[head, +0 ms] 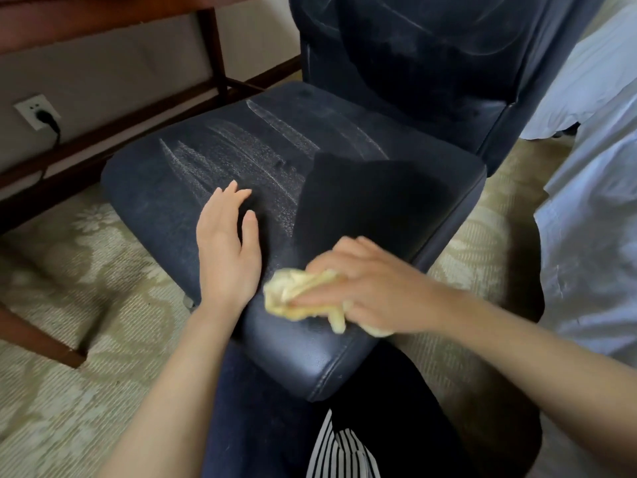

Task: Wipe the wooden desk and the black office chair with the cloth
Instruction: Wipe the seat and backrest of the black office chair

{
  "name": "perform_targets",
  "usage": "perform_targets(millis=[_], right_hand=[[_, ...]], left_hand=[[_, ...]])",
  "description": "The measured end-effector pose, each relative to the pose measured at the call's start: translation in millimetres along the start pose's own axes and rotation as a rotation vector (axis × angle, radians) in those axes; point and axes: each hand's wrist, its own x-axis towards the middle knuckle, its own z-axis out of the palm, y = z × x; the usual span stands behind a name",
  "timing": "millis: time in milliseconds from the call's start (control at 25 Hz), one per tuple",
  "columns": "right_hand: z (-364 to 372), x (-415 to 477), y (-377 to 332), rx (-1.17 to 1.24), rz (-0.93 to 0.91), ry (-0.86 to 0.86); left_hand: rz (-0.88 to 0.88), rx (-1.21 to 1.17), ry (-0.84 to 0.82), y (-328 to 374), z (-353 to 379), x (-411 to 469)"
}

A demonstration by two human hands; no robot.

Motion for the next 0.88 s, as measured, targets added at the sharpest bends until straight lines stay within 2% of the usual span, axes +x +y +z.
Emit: perform_targets(millis=[160,280,440,520,640,880], right_hand=[[-5.6,49.0,46.1,0.142,0.205,-0.025],[4.4,91.7,71.7,0.115,0.297,0.020],[20.9,145.6,73.6,0.026,0.339,0.093],[26.1,159.4,68.5,0.010,0.365,0.104],[28.9,153.3,55.9,0.010,0.262,0.059],[17.5,79.3,10.7,0.093,-0.165,0.011]], left_hand=[[-0.110,-0.014,0.108,0.5,-10.2,-41.2],[-0.227,-0.030,0.153,11.8,-11.1,-78.2],[-0.236,0.019,0.001,33.5,-4.0,-127.5],[-0.319,0.029,-0.049,37.2,-0.1,-140.3],[-0.383,-0.012,-0.084,34.4,-1.1,-146.2],[-0.377,-0.017,-0.140,33.0,-4.8,-148.0]])
